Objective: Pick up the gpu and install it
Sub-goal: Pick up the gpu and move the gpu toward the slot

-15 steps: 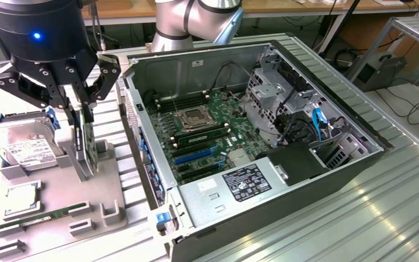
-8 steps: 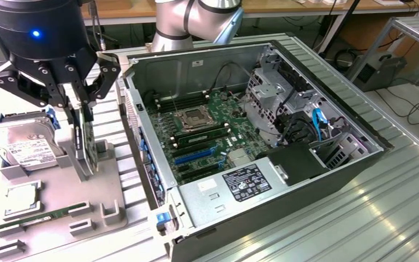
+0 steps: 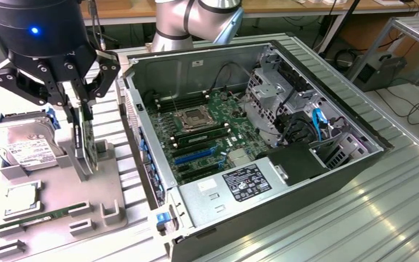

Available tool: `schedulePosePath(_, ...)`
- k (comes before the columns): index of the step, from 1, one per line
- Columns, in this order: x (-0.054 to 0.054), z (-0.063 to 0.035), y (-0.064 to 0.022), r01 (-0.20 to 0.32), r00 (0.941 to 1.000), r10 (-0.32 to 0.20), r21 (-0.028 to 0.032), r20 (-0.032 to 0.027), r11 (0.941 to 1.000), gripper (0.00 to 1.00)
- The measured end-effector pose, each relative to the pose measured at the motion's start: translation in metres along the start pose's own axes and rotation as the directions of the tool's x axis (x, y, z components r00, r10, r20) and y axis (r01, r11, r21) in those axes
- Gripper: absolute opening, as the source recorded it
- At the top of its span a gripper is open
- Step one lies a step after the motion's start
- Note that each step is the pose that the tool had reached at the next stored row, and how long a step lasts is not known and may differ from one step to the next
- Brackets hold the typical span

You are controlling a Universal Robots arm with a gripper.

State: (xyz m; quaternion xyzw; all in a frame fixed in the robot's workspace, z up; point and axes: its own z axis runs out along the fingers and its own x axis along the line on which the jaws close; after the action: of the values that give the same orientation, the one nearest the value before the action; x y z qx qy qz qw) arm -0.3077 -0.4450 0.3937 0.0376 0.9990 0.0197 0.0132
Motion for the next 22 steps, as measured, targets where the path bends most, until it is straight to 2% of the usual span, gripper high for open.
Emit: schedulePosePath(22,-0.0001,-0.0056,0.0002,0.0,1.0,0.0,0.0001,-0.0001,1.0,0.27)
